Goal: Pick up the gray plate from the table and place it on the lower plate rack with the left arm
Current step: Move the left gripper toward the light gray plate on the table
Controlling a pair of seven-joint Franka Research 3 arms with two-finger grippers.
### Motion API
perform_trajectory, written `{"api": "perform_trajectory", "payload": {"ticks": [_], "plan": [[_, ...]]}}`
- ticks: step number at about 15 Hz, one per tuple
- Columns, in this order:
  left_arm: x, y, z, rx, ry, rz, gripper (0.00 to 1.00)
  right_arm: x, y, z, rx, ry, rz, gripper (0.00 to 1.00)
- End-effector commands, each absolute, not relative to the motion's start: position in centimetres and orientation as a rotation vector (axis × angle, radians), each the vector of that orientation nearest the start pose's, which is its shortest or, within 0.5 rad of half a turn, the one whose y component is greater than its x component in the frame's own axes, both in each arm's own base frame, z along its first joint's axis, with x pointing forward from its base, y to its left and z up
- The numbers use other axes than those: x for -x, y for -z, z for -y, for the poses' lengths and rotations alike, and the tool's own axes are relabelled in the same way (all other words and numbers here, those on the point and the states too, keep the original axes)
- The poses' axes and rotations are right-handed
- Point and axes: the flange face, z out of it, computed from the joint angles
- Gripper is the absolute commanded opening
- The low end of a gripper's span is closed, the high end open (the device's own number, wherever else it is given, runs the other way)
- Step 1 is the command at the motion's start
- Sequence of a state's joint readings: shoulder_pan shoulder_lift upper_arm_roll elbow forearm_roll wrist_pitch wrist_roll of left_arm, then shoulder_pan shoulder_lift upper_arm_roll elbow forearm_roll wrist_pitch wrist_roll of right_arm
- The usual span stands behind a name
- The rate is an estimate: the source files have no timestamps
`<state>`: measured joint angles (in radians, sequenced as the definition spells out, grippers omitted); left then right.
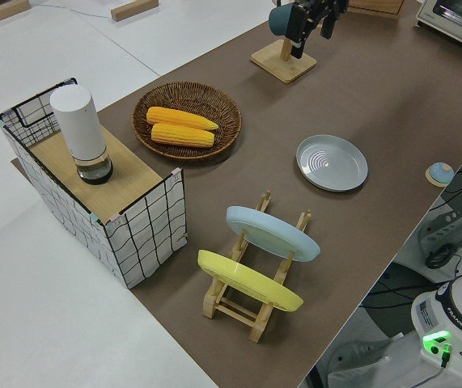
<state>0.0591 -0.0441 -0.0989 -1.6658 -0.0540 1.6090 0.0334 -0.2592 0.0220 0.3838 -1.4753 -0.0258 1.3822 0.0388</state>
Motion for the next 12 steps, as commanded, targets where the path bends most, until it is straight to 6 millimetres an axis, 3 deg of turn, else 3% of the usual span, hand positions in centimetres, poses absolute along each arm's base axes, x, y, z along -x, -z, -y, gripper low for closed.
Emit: {"api": "perform_trajectory", "payload": {"ticks": [1, 7, 12], "plan": [[-53.9, -61.6, 3.2, 3.186, -0.050, -0.099, 0.99, -53.6, -64.6, -5.9, 3.169, -0.179, 0.105, 0.983], [-53.6, -61.1, 3.2, 3.181, -0.085, -0.072, 0.99, -53.5, -64.6, -6.0, 3.169, -0.176, 0.108, 0.983], [-52.3, -60.2, 2.6, 3.175, -0.226, -0.050, 0.99, -53.6, -64.6, -5.9, 3.169, -0.181, 0.105, 0.983]]}}
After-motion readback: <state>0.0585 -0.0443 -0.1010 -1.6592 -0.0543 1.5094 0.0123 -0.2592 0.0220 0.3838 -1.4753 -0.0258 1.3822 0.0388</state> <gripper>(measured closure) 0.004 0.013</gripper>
